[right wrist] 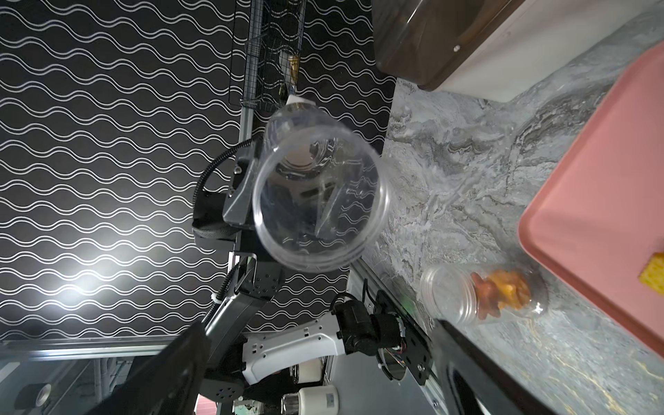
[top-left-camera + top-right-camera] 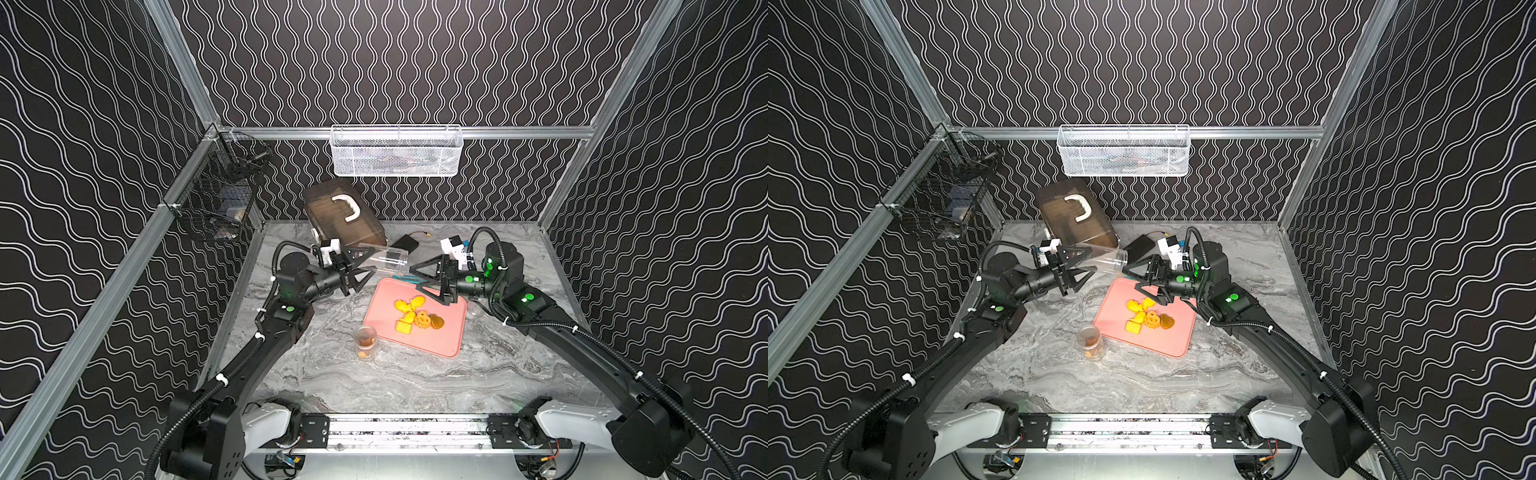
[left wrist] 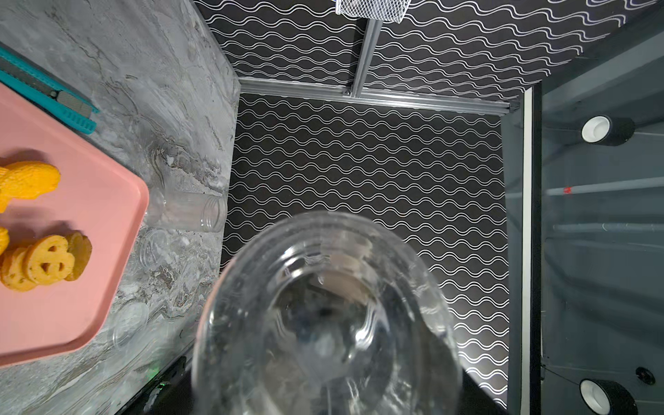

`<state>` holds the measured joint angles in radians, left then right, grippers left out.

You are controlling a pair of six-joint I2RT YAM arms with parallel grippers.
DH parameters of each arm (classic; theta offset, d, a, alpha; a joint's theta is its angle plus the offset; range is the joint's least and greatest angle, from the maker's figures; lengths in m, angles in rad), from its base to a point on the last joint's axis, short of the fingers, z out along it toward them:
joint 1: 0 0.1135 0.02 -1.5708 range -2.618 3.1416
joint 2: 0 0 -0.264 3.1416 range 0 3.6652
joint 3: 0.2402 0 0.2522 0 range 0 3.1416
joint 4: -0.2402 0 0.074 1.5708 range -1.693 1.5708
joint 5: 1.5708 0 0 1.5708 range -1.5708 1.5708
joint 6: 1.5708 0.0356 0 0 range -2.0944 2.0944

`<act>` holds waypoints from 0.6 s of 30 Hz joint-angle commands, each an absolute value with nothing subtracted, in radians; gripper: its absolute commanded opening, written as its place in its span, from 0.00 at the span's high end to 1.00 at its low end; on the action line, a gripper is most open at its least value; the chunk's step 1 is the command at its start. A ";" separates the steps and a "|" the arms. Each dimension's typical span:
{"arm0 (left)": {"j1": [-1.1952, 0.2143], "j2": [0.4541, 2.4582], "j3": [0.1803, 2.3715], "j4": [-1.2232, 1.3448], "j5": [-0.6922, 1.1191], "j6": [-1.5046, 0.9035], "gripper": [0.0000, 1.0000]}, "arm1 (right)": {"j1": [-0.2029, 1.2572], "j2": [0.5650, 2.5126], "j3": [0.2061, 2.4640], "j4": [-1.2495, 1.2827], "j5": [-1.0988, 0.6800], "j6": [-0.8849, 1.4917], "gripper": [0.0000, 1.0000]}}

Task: Pour the cookies out of the jar
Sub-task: Place the jar at the center of the board.

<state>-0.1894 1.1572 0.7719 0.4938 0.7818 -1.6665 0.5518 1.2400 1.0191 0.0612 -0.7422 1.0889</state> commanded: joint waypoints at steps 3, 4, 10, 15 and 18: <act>-0.196 1.144 0.781 0.553 0.772 -1.700 0.33 | 0.557 1.263 1.040 0.158 -0.731 1.116 0.03; -0.198 1.144 0.781 0.554 0.770 -1.699 0.33 | 0.557 1.270 1.044 0.165 -0.733 1.120 0.03; -0.211 1.144 0.783 0.559 0.765 -1.703 0.33 | 0.561 1.305 1.065 0.207 -0.739 1.142 0.05; -0.219 1.147 0.785 0.565 0.761 -1.704 0.33 | 0.565 1.331 1.072 0.246 -0.747 1.166 0.07; -0.221 1.146 0.790 0.554 0.761 -1.697 0.33 | 0.568 1.343 1.083 0.246 -0.746 1.166 0.08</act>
<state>-0.2173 1.1500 0.7795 0.5007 0.7589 -1.6791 0.5648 1.3369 1.0698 0.1864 -0.7425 1.1435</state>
